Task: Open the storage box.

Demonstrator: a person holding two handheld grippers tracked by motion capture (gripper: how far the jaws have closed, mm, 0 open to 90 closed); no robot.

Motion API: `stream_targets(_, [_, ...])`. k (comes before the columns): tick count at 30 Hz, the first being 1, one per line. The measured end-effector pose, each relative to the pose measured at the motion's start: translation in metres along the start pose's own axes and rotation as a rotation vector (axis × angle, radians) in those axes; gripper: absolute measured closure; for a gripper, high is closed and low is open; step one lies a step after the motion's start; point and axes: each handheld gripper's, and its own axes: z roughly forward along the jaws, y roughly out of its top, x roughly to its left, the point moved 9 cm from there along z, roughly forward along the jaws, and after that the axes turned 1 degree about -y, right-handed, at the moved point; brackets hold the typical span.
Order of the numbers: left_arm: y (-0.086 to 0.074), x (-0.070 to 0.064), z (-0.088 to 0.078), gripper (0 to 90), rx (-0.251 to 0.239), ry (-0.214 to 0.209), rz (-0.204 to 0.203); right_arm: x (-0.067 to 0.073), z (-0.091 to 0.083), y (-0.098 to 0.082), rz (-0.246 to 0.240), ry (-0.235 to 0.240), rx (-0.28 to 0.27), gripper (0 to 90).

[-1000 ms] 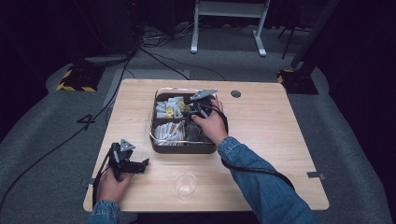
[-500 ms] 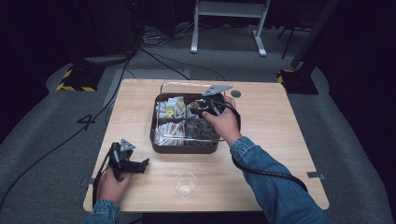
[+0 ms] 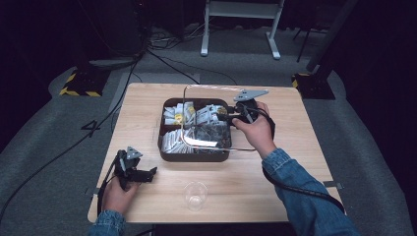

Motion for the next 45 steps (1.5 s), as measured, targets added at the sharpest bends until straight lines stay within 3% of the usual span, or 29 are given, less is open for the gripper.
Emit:
stream_targets(24, [-0.001,-0.001,0.0,0.5,0.001,-0.002,-0.005,-0.058,-0.092,-0.05,0.033,-0.094,0.031,58.8])
stream_targets(28, [-0.001,0.0,-0.001,0.5,0.0,0.002,-0.003,-0.062,-0.101,-0.062,0.024,-0.105,0.055,58.8])
stream_targets(36, [-0.001,0.0,-0.001,0.5,-0.001,0.005,-0.004,-0.074,-0.114,-0.089,0.049,-0.127,0.043,58.8])
stream_targets(45, [-0.001,0.0,-0.001,0.5,0.0,0.005,-0.004,-0.092,-0.118,-0.126,0.075,-0.164,0.082,58.8])
